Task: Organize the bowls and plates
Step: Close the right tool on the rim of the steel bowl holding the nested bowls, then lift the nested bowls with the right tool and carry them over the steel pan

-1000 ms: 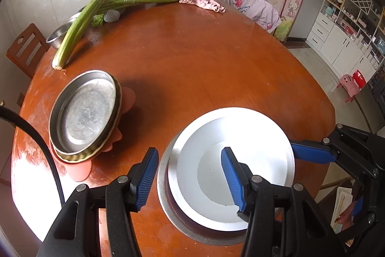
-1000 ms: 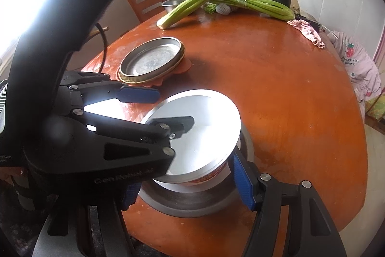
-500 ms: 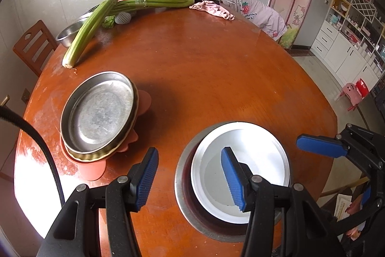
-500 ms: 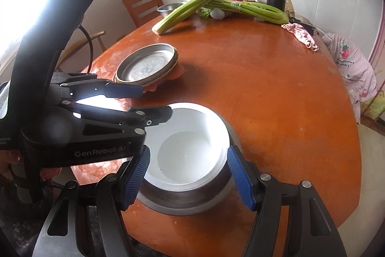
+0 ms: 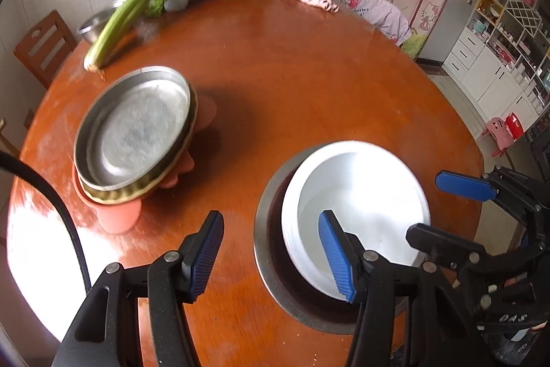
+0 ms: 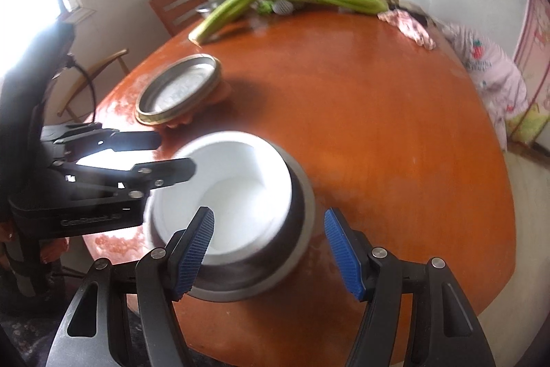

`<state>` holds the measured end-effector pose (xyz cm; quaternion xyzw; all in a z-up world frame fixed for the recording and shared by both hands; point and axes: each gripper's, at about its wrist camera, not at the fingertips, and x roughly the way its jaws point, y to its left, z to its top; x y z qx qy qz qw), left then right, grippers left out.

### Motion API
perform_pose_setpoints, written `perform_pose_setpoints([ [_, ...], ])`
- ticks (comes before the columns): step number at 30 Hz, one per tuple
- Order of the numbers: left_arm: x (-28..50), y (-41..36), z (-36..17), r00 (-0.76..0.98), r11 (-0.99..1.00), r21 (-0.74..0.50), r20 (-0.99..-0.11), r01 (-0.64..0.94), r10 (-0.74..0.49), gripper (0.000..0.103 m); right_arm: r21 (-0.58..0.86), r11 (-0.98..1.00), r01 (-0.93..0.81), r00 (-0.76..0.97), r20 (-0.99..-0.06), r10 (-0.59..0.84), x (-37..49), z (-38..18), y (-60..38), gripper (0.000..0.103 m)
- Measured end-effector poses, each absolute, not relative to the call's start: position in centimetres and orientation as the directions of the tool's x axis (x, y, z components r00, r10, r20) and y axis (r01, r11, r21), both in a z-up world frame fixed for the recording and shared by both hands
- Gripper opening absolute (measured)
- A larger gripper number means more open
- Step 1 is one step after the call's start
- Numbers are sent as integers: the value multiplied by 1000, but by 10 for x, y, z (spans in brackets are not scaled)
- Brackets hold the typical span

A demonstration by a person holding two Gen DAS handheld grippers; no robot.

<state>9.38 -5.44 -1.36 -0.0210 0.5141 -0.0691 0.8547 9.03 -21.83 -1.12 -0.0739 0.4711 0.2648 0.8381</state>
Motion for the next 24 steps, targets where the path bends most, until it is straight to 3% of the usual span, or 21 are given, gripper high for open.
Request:
perform_pose_setpoints([
  [7,97,-52,-30,418,982,-168,-889,83,-188,59,209,837,-505,340,-844,415,93,-29,-217,69],
  [14,105,-57,-47,354,971,-224,-904,88,-240,59,205,830,-519,327,-850,414,93,-34,-210,72],
  [24,110,-56,-52,330,954,-285,-896,89,-298,52,211,831,-515,310,-858,410,99,-39,-203,71],
])
